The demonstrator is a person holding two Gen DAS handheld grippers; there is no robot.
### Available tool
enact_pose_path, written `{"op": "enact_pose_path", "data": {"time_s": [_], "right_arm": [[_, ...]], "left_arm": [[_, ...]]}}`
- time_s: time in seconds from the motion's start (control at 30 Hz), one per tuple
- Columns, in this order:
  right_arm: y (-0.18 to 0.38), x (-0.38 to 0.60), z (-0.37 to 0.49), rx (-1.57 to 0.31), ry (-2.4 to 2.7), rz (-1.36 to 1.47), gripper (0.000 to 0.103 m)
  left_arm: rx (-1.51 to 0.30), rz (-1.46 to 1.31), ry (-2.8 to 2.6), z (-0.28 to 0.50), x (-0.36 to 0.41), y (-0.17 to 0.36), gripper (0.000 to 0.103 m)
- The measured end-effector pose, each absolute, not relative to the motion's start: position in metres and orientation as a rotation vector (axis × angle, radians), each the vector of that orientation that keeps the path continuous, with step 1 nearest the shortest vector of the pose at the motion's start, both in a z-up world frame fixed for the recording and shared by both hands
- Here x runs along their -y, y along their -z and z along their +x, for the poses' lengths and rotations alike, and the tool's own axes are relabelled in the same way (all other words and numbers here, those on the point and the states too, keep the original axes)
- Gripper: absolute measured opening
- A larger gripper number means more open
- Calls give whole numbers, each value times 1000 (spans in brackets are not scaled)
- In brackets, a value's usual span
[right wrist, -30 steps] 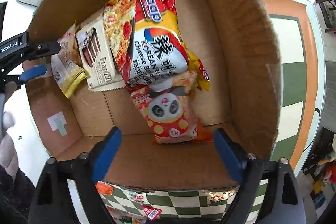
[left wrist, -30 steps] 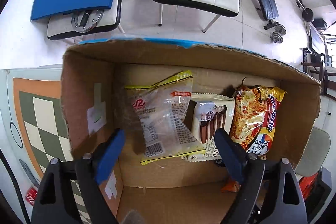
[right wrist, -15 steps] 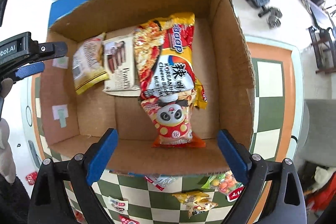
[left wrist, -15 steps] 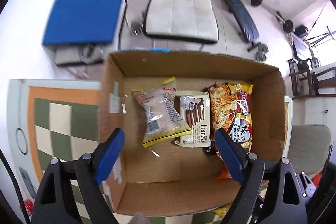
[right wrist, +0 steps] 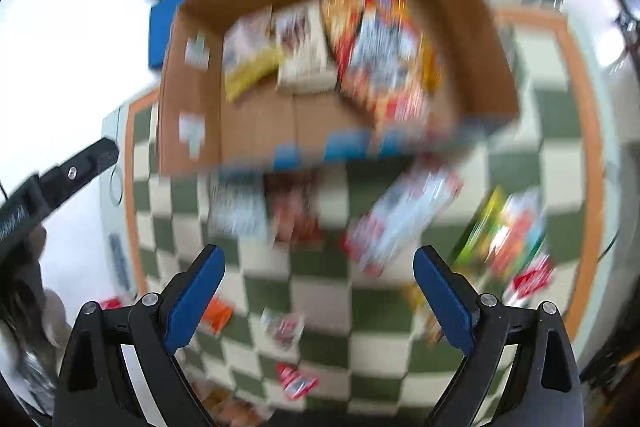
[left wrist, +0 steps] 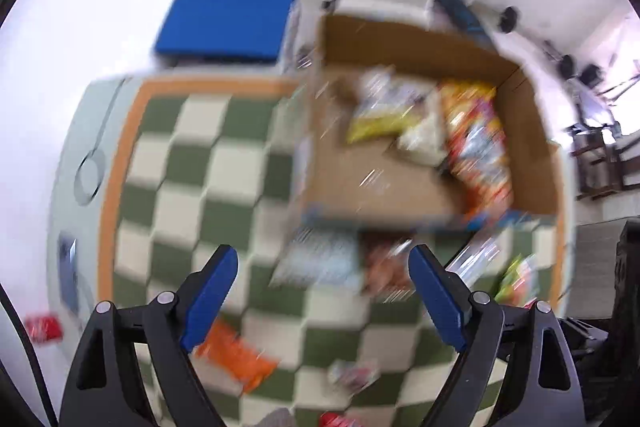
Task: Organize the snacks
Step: 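Grasp the orange bag with the left tool while the right tool grasps the white printed packet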
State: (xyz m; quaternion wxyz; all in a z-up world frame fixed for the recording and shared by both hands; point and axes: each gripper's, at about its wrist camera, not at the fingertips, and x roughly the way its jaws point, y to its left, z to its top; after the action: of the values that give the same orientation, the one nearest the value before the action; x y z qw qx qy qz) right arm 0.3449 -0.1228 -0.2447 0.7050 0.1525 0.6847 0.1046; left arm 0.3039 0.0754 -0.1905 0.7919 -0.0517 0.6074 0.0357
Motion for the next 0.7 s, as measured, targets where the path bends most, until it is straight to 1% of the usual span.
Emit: {"op": "enact_pose_path", "data": {"time_s": [0.2,0.3,0.5,0.7], "right_arm": [[310,85,281,-1701,-303,414,97],[339,63,261,-1764,-322,440,97],[377,18,248,-1804,-312,377,96],[403,-2,240,-1843,-276,352,87]], "left_arm": [[-1462,-198,-206,219,-120,252,88],[-1531,-261,-260,195,-142,282,88],[-1615,-382,-312,178,-174,326,88],[-1680,-481,-312,179,-185,359,88]]}}
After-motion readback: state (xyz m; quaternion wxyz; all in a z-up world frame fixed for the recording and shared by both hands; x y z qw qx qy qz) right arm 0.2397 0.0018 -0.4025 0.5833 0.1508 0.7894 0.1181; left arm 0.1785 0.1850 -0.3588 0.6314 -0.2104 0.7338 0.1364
